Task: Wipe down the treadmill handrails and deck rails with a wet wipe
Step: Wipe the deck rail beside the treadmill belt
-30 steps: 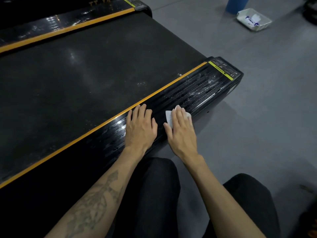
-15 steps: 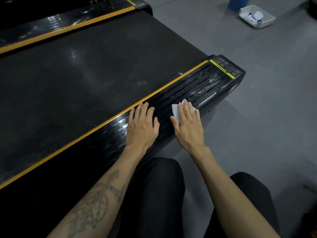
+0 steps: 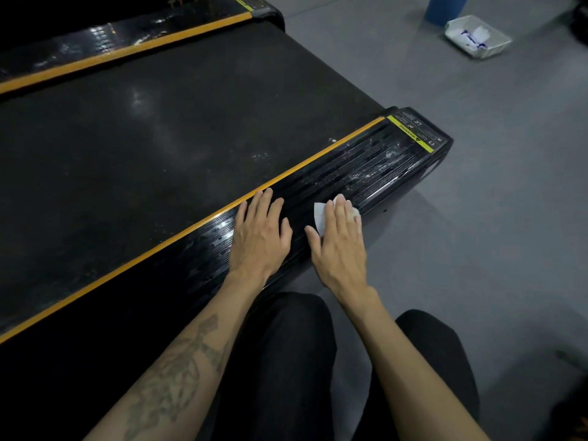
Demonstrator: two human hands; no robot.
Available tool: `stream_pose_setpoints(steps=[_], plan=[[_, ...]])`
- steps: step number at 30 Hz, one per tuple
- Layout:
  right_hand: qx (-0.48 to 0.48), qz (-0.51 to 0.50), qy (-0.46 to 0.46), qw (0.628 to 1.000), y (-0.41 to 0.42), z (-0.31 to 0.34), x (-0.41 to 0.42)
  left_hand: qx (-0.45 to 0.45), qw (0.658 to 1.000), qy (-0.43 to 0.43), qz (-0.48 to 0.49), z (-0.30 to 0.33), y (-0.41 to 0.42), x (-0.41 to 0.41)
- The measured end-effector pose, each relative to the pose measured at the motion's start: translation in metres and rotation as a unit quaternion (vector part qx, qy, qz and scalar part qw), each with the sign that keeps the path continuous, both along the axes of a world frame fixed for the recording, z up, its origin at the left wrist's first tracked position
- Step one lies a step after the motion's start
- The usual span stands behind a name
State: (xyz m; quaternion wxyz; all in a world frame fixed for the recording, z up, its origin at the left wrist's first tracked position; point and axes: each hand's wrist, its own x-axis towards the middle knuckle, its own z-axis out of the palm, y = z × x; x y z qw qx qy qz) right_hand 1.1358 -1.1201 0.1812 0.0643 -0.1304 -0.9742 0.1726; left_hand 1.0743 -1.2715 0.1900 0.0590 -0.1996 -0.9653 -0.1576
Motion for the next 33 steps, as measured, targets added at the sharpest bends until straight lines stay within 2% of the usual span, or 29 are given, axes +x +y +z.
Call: stream_pose_setpoints(steps=[4, 7, 12, 18, 21, 25, 33], plan=[[-0.093, 0.016, 0.041, 0.995, 0.004, 0.002, -0.005, 0.003, 1.000, -0.002, 0.003, 0.000, 0.001, -0.001], [-0.109, 0.047, 0.052, 0.992, 0.014, 0.000, -0.002, 0.001, 1.000, 0.003, 0.003, 0.000, 0.002, 0.000], [-0.049, 0.099, 0.052, 0.993, 0.021, -0.008, 0.010, 0.004, 1.000, 0.009, 0.005, 0.001, 0.002, -0.001], [0.024, 0.083, -0.002, 0.996, 0.029, 0.003, -0.006, 0.007, 1.000, 0.010, 0.005, -0.001, 0.004, -0.002], [-0.005, 0.068, 0.005, 0.998, 0.027, 0.004, -0.005, 0.011, 1.000, 0.012, 0.007, -0.001, 0.004, -0.002], [-0.091, 0.050, 0.038, 0.994, 0.023, 0.005, 0.001, 0.014, 1.000, 0.016, 0.005, 0.000, 0.005, -0.002], [0.030, 0.111, -0.004, 0.993, 0.029, 0.000, 0.000, 0.010, 1.000, 0.015, 0.008, -0.002, 0.006, -0.004]])
